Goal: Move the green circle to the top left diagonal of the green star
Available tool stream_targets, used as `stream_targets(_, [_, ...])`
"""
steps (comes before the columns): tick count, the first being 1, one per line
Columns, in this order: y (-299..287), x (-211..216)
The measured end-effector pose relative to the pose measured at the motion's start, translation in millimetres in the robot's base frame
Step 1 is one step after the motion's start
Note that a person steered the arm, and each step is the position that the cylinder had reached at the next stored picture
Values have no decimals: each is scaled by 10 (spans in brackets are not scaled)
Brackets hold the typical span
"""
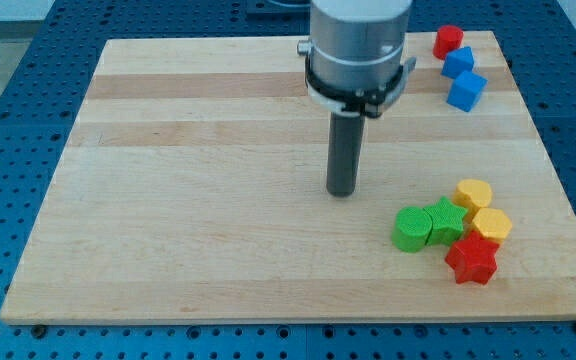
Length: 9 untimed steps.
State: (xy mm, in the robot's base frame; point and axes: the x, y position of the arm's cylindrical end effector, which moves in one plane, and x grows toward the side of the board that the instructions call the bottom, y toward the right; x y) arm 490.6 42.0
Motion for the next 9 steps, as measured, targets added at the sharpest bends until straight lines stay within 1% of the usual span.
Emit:
stream_targets(2, [33,803])
stream_targets(3, [332,946])
stream_targets(4, [671,934])
stream_targets(5, [757,772])
stream_targets(7, [666,353])
stream_targets(9, [370,6])
